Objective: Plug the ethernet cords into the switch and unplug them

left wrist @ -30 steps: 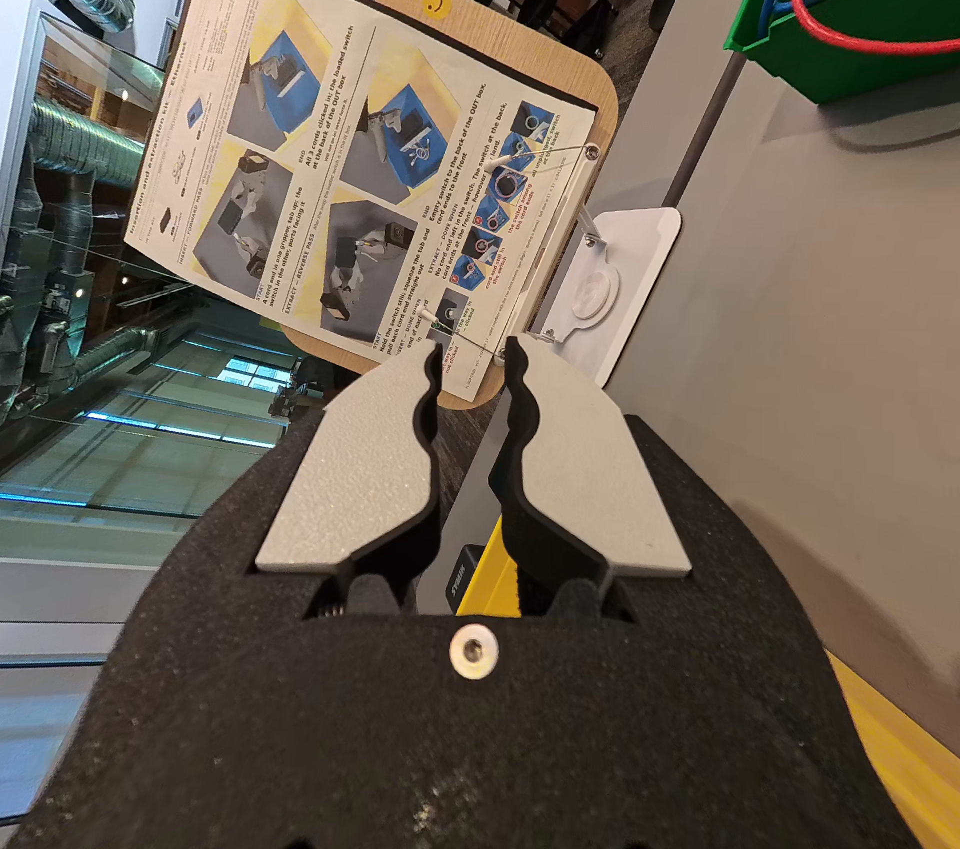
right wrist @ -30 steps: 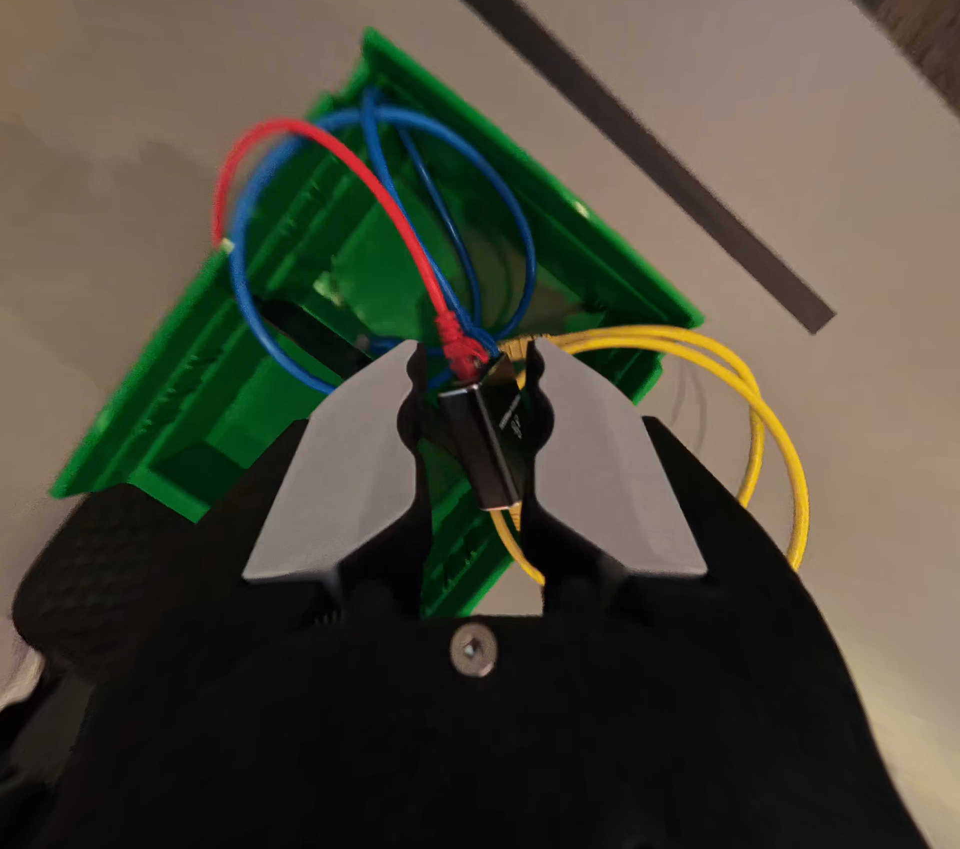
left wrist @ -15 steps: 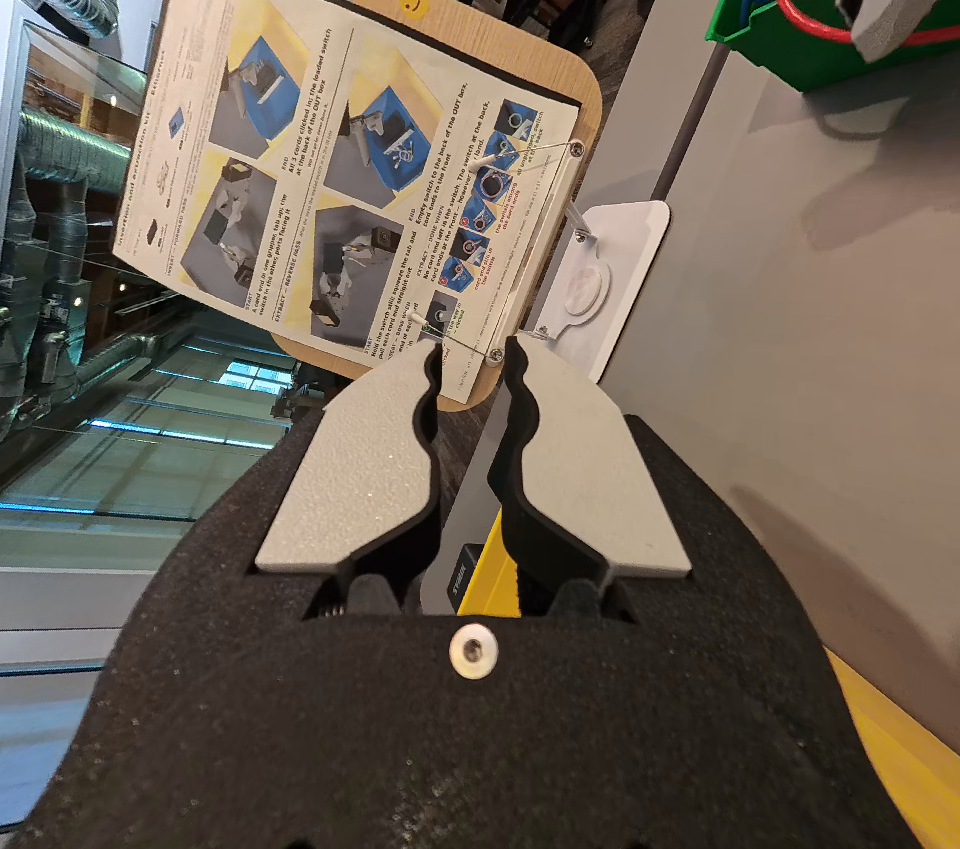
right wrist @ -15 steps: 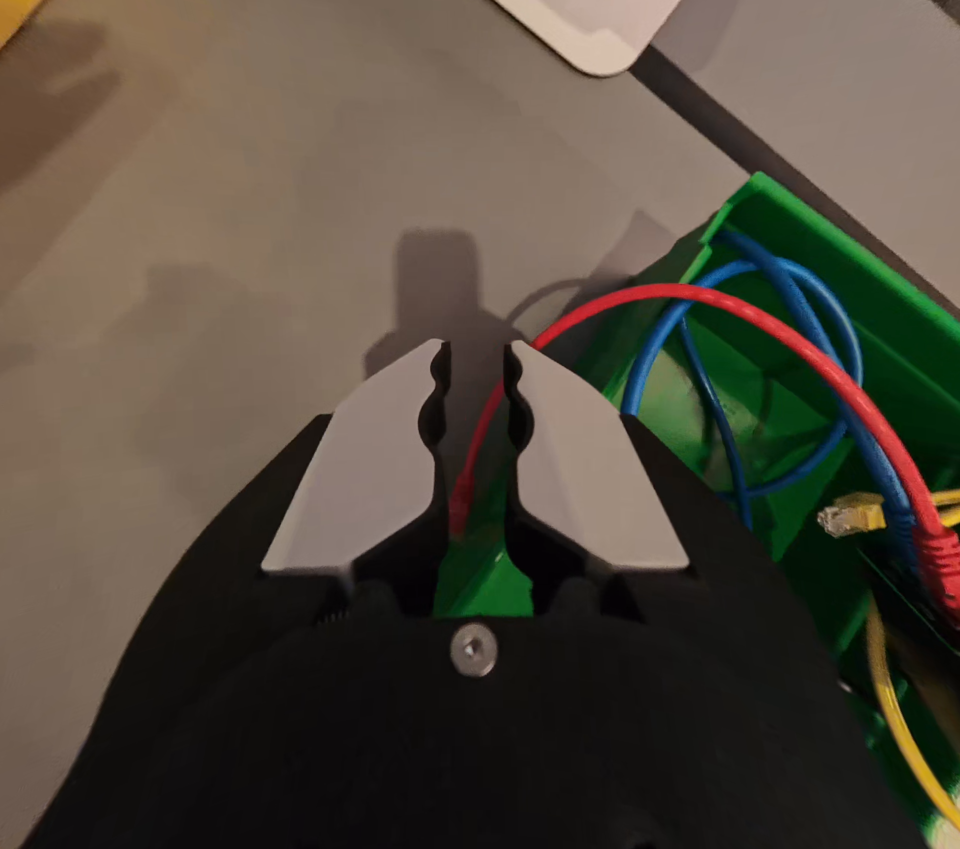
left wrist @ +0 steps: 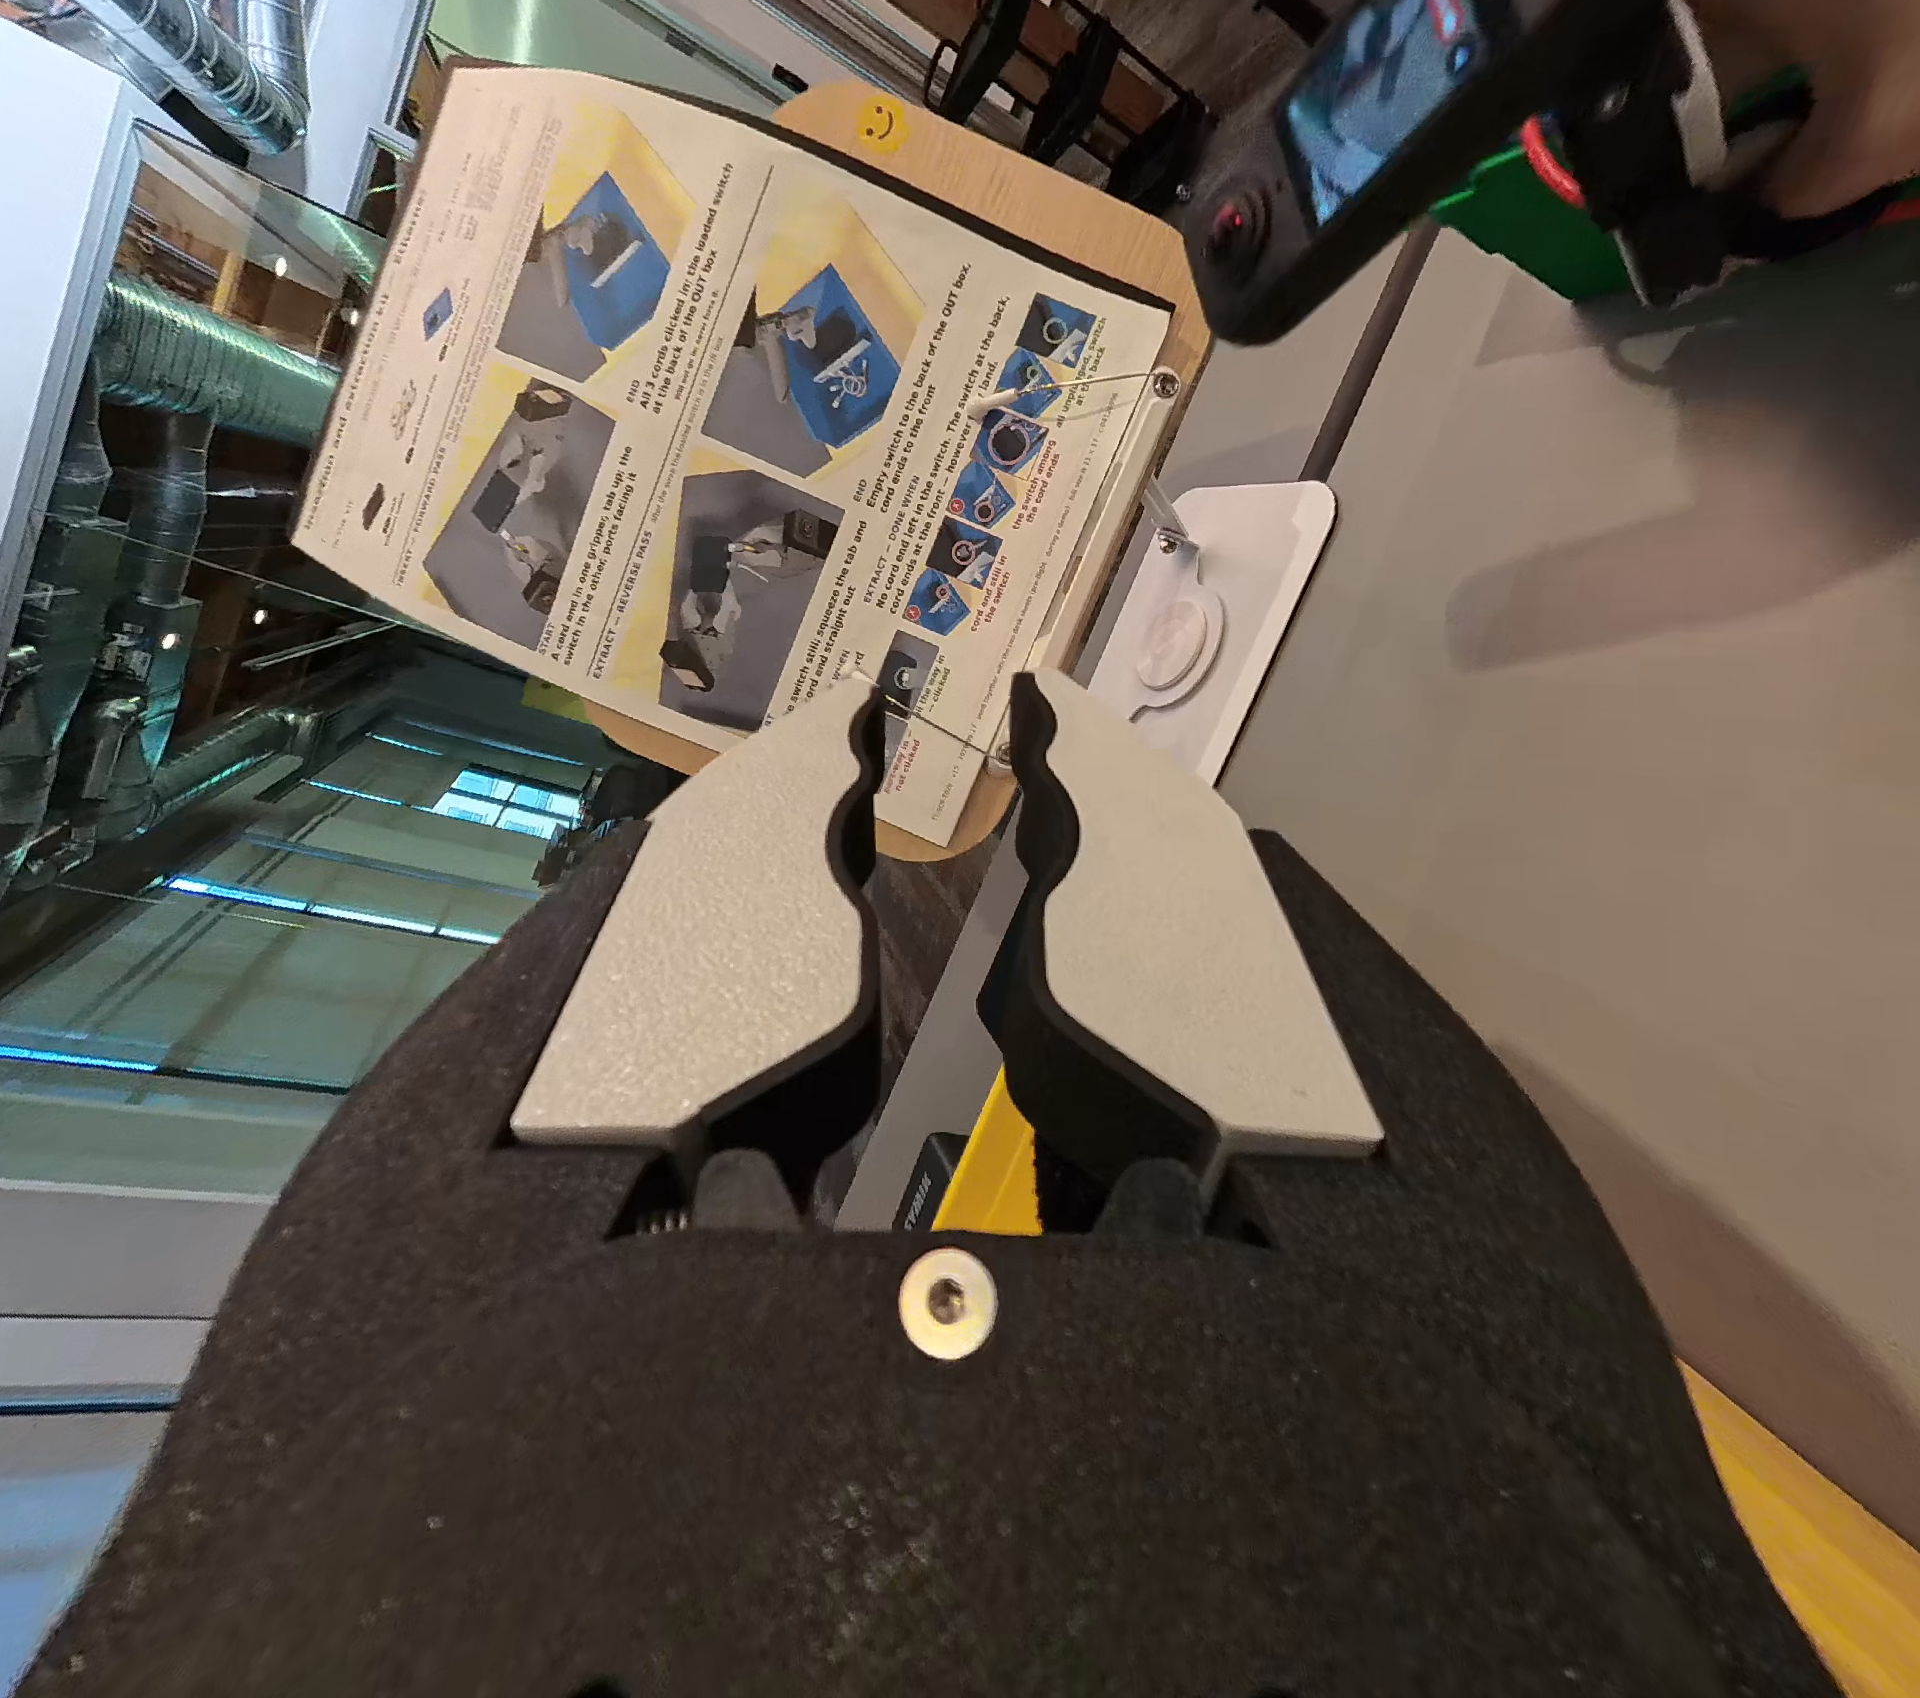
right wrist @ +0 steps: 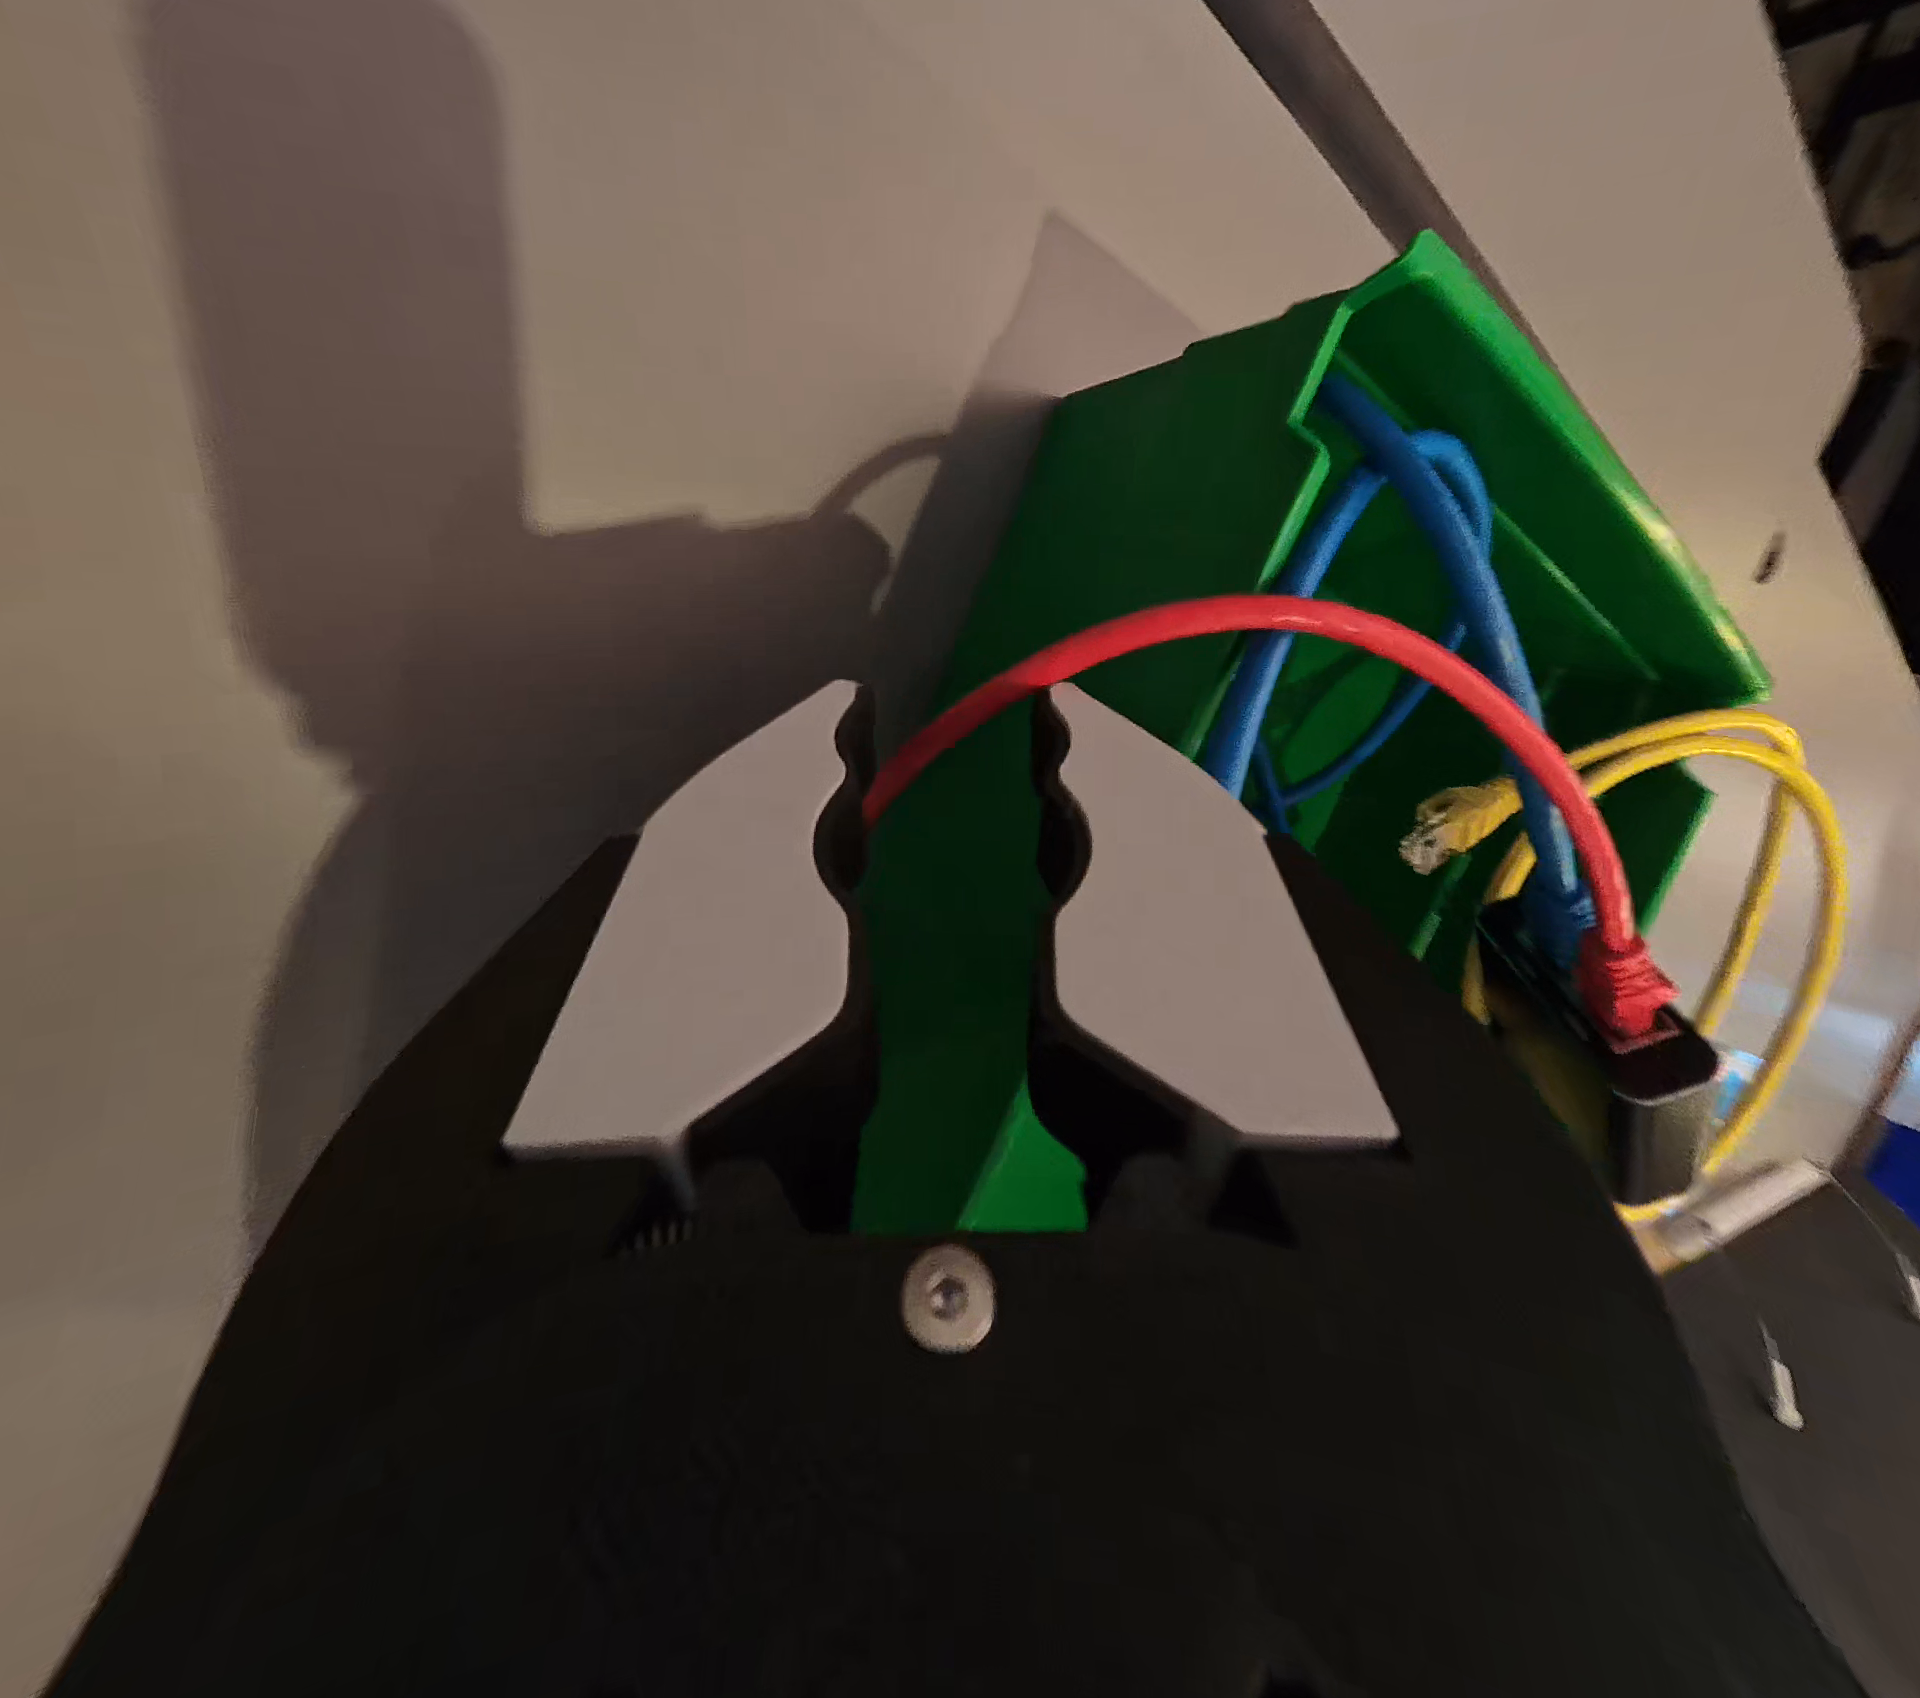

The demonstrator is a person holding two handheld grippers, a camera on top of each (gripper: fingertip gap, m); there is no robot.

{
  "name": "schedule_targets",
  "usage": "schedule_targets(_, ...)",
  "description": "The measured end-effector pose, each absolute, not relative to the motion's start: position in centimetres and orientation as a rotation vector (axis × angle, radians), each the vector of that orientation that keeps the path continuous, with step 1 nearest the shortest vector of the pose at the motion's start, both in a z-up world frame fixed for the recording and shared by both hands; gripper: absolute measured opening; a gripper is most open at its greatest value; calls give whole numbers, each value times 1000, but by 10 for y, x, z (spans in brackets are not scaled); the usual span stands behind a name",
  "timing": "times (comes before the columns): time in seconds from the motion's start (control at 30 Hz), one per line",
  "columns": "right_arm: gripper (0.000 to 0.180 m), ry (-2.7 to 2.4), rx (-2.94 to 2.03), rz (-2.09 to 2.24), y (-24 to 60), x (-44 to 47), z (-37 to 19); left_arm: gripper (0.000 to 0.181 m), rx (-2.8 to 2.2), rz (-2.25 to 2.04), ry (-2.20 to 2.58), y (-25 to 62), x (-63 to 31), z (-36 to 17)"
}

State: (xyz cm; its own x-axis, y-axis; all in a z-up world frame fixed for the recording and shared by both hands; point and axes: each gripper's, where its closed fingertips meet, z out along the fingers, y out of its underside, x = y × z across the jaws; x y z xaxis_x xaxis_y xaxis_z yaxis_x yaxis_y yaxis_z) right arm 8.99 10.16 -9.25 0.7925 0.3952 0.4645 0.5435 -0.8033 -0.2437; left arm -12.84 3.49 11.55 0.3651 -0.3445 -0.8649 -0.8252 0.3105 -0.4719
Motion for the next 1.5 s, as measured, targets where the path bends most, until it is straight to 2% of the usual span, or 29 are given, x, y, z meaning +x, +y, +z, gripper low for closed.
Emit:
schedule_targets(0.1, 25, -743, -2544, -704, 114, 96, -92, 22, -1266, 432, 1210, 31, -130, 119)
schedule_targets(0.23, 22, -717, -2540, -589, 112, 91, -86, 22, -1262, 414, 1197, 28, -134, 123)
schedule_targets(0.37, 20, -609, -2519, -186, 111, 75, -67, 22, -1261, 396, 1175, 27, -141, 128)
schedule_targets(0.53, 16, -421, -2378, 352, 113, 73, -11, 22, -1266, 390, 1151, 26, -151, 132)
schedule_targets(0.7, 13, -409, -2233, 684, 113, 96, 26, 22, -1275, 387, 1137, 27, -157, 133)
schedule_targets(0.93, 11, -708, -2496, 492, 104, 110, -50, 22, -1278, 408, 1168, 28, -150, 128)
schedule_targets(1.03, 13, -727, -2501, 472, 107, 105, -50, 21, -1282, 422, 1189, 28, -146, 124)
schedule_targets(1.1, 22, -712, -2536, 543, 104, 100, -48, 21, -1286, 431, 1205, 29, -143, 120)
schedule_targets(1.23, 23, -748, -2512, 698, 87, 99, -30, 21, -1299, 445, 1218, 32, -142, 116)
schedule_targets(1.33, 23, -763, -2371, 807, 68, 112, 7, 21, -1311, 449, 1221, 35, -142, 113)
schedule_targets(1.5, 28, -525, -2055, 814, 42, 193, 67, 21, -1335, 461, 1230, 40, -143, 107)
